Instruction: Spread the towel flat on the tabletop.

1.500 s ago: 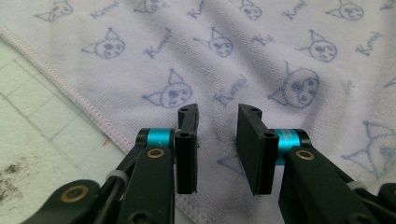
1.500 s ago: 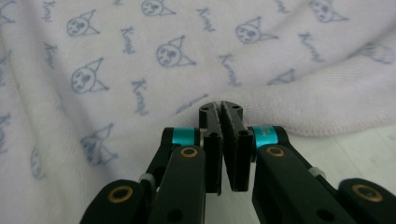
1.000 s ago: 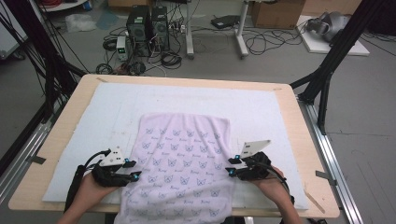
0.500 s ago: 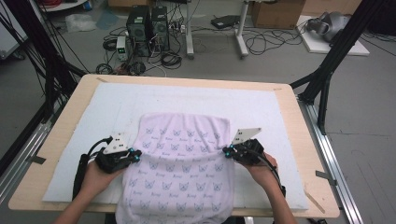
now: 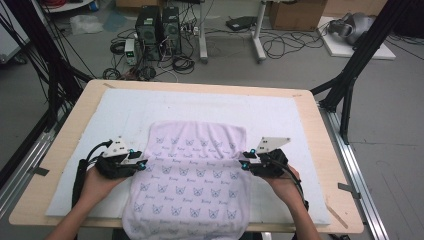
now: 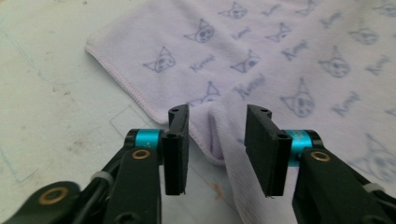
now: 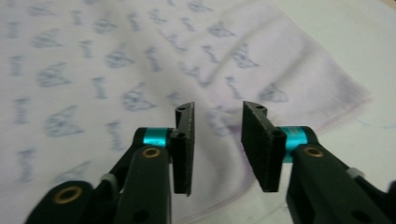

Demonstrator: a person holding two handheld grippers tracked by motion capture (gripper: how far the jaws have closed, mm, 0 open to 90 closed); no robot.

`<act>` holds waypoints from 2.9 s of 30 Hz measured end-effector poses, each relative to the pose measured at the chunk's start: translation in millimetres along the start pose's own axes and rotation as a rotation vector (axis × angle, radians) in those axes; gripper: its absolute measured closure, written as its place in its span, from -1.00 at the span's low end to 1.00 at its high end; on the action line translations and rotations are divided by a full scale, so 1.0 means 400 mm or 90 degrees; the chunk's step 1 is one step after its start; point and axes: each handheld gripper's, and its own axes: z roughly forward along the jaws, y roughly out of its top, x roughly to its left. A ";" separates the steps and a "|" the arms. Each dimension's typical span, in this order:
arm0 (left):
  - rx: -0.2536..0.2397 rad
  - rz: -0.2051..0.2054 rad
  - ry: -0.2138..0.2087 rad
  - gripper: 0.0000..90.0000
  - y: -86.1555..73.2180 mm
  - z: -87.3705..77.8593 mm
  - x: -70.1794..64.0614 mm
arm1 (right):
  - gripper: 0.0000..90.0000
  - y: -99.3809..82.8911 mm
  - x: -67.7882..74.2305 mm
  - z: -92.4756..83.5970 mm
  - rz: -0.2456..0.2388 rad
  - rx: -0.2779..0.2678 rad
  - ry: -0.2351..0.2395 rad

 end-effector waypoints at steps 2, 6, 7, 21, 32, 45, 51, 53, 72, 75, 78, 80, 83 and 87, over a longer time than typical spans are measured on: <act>-0.008 0.007 -0.021 0.24 -0.009 -0.021 -0.018 | 0.33 -0.006 0.020 -0.004 -0.005 -0.003 0.012; -0.010 0.034 -0.059 0.18 -0.024 -0.031 -0.057 | 0.29 -0.033 0.082 0.008 -0.007 -0.018 0.067; -0.012 0.040 -0.068 0.16 -0.027 -0.031 -0.066 | 0.28 -0.037 0.092 0.012 -0.007 -0.018 0.080; 0.050 0.065 -0.119 0.95 -0.063 0.018 -0.130 | 0.96 -0.069 0.157 0.072 -0.049 0.037 0.139; 0.011 0.070 -0.147 0.72 -0.094 -0.118 -0.219 | 0.83 -0.076 0.238 -0.041 -0.059 -0.036 0.229; 0.053 0.086 -0.142 0.85 -0.095 -0.032 -0.179 | 0.36 -0.107 0.202 0.008 -0.045 0.032 0.198; 0.045 0.071 -0.127 0.51 -0.089 -0.034 -0.161 | 0.37 -0.095 0.144 -0.030 -0.012 -0.021 0.179; 0.040 0.063 -0.108 0.39 -0.076 -0.029 -0.151 | 0.37 -0.083 0.120 -0.032 -0.003 -0.034 0.167; 0.061 0.024 -0.019 0.96 -0.015 0.069 -0.082 | 0.97 -0.017 0.061 0.085 -0.060 0.070 0.042; 0.064 0.012 -0.026 0.95 -0.009 0.082 -0.065 | 0.96 -0.019 0.043 0.109 -0.054 0.079 0.042; 0.052 0.007 -0.017 0.73 -0.011 0.073 -0.062 | 0.75 -0.021 0.039 0.096 -0.046 0.064 0.037; 0.044 0.005 -0.014 0.61 -0.013 0.056 -0.060 | 0.68 -0.020 0.044 0.071 -0.038 0.039 0.035; 0.023 0.011 -0.015 0.51 -0.020 0.017 -0.067 | 0.53 -0.018 0.064 0.031 -0.043 0.002 0.030; 0.010 0.019 -0.040 0.48 -0.041 -0.030 -0.095 | 0.46 -0.029 0.107 0.001 -0.053 -0.020 0.064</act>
